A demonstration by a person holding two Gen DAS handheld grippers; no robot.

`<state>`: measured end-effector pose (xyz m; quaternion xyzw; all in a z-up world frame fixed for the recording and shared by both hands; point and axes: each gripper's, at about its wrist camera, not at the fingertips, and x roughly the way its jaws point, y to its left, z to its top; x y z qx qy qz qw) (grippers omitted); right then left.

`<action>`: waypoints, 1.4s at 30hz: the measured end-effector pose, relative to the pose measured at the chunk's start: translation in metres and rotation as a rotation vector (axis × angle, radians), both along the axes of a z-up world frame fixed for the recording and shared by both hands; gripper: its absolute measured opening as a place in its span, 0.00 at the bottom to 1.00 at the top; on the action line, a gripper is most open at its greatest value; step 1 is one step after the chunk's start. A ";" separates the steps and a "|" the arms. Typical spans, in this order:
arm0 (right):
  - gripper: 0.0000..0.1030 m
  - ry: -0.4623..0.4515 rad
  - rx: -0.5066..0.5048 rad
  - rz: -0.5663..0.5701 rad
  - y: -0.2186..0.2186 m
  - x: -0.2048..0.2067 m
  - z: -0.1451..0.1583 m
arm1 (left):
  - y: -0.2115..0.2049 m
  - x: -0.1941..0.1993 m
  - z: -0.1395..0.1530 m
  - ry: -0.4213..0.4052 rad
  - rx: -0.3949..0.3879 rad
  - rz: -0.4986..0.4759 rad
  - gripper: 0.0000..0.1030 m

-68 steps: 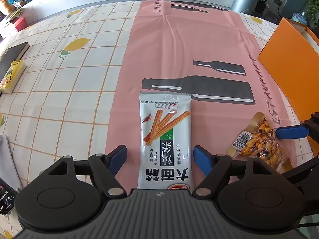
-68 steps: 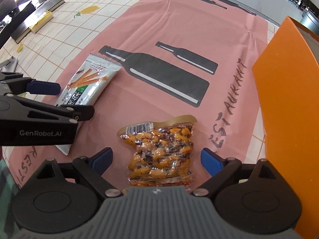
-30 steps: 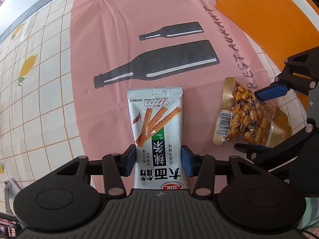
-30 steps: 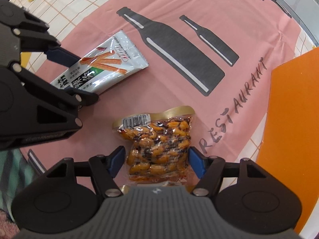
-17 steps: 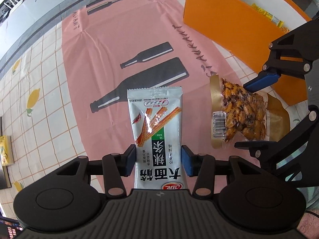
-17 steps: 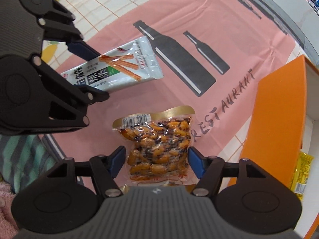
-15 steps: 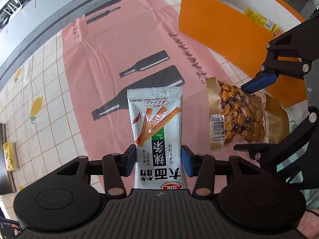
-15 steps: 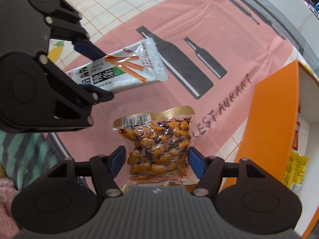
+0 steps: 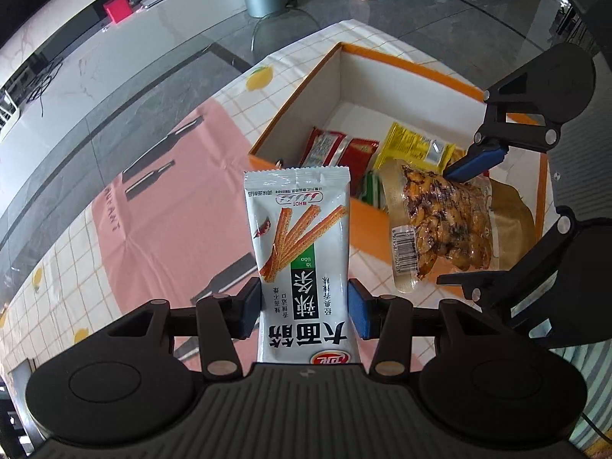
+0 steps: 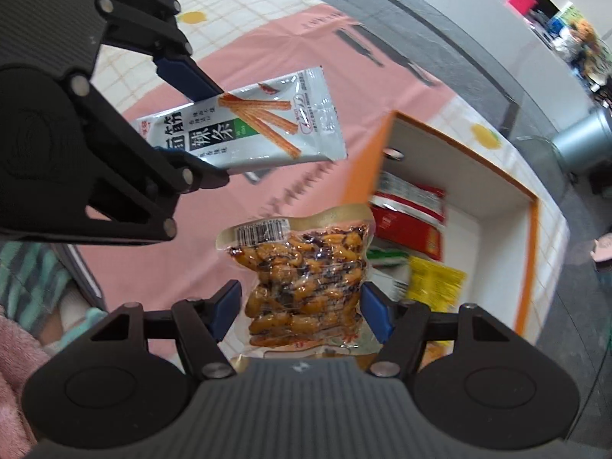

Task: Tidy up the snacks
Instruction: 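Carry both held packs over the orange box and release them inside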

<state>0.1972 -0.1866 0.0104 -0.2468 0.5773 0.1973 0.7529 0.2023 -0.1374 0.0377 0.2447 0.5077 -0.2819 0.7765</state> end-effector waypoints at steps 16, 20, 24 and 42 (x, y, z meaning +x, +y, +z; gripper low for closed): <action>0.63 0.107 -0.017 -0.122 -0.101 0.028 -0.060 | -0.110 0.046 -0.048 0.063 -0.026 -0.102 0.52; 0.63 0.131 0.000 -0.107 -0.105 0.029 -0.074 | -0.120 0.052 -0.066 0.092 -0.006 -0.116 0.52; 0.63 0.152 0.005 -0.097 -0.107 0.028 -0.087 | -0.126 0.055 -0.083 0.115 0.030 -0.121 0.51; 0.66 0.155 -0.004 -0.031 -0.096 0.023 -0.102 | -0.124 0.057 -0.099 0.115 0.027 -0.111 0.55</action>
